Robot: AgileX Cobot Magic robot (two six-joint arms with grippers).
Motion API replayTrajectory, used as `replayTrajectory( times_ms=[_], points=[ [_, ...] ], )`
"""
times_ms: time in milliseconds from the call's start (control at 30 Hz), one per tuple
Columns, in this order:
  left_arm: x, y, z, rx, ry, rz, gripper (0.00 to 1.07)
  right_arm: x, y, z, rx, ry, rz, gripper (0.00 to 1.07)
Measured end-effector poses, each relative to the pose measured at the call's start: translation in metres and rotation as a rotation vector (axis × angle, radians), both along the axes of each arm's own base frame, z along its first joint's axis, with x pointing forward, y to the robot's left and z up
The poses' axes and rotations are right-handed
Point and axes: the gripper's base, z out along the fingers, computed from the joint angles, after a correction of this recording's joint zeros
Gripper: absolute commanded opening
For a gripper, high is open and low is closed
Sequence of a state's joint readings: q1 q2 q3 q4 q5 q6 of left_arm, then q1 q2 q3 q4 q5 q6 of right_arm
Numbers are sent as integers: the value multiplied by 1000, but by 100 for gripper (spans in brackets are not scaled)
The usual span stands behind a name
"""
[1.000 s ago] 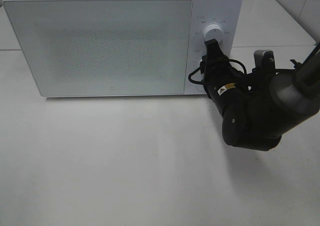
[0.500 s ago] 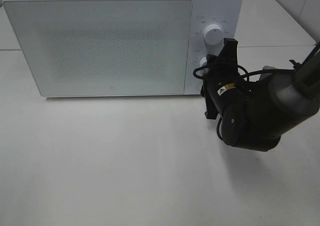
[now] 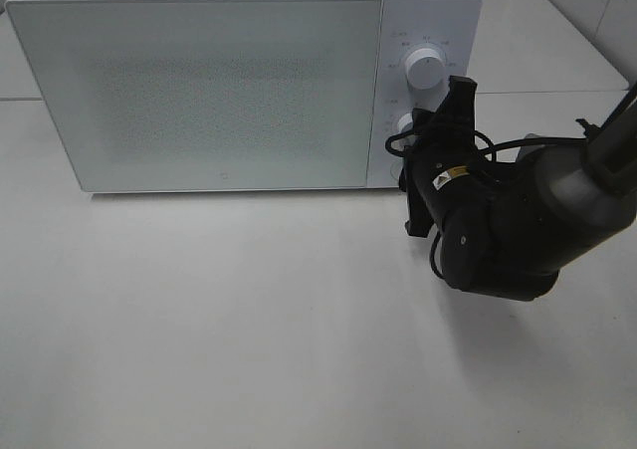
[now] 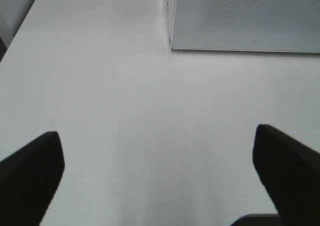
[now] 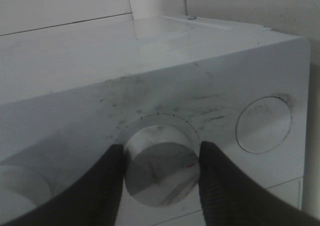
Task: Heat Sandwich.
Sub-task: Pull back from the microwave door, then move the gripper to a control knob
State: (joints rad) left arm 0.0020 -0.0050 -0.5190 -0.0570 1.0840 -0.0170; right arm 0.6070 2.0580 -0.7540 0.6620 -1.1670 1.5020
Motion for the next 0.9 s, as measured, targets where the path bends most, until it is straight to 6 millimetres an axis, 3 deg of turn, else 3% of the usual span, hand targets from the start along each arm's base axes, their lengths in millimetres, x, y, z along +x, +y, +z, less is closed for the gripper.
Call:
replayTrajectory(
  times_ms=[233, 367, 633, 900],
  points=[
    [0, 0, 0, 0, 0, 0, 98, 0, 0, 0, -2, -1, 6, 20],
    [0, 0, 0, 0, 0, 0, 98, 0, 0, 0, -2, -1, 6, 27],
    [0, 0, 0, 0, 0, 0, 98, 0, 0, 0, -3, -3, 5, 56],
    [0, 0, 0, 0, 0, 0, 98, 1, 0, 3, -28, -32, 6, 72]
  ],
)
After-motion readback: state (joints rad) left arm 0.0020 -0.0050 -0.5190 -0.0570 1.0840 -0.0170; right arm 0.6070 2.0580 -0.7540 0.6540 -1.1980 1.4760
